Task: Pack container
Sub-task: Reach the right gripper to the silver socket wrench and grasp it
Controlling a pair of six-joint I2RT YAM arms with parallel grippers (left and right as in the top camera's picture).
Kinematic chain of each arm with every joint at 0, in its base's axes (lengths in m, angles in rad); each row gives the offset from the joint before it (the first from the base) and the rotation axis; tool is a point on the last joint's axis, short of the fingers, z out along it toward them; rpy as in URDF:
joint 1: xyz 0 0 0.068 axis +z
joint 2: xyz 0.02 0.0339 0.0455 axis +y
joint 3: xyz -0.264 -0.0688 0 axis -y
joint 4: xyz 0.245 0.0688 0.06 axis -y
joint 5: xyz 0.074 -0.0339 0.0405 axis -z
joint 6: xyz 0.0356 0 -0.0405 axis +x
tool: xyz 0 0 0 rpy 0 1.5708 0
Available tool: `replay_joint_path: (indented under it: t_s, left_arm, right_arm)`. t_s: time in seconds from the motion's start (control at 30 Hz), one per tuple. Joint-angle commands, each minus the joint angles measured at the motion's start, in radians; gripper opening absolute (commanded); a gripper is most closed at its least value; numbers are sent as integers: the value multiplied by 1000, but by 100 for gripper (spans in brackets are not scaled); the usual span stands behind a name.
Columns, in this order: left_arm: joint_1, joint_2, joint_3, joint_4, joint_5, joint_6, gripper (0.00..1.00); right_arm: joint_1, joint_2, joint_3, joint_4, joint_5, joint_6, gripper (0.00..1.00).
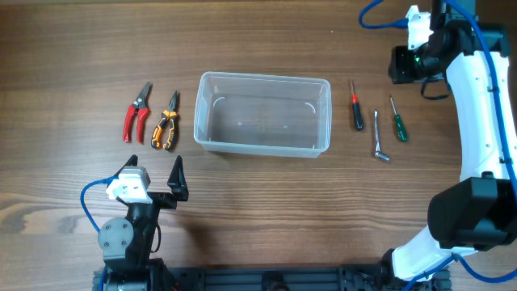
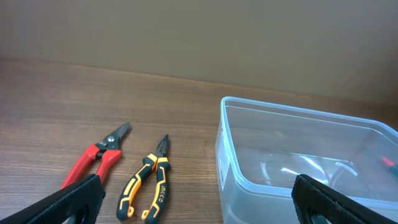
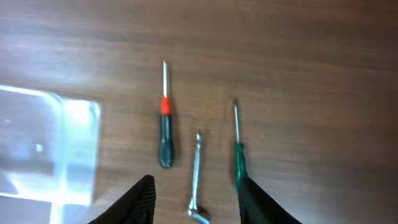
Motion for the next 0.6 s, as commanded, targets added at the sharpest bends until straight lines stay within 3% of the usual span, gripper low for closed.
replay_joint_path:
  t_s: [0.0, 0.13, 0.57]
  left_arm:
    - [-6, -9, -5, 2, -2, 18, 100]
    - [-6, -9, -5, 2, -2, 18, 100]
    - [-6, -9, -5, 2, -2, 18, 100]
  right_arm:
    - [-2, 31, -82, 4, 63, -20, 43]
    - [-1, 72, -145, 4, 63, -17, 29]
    - [-2, 202, -163, -5, 35, 8, 27]
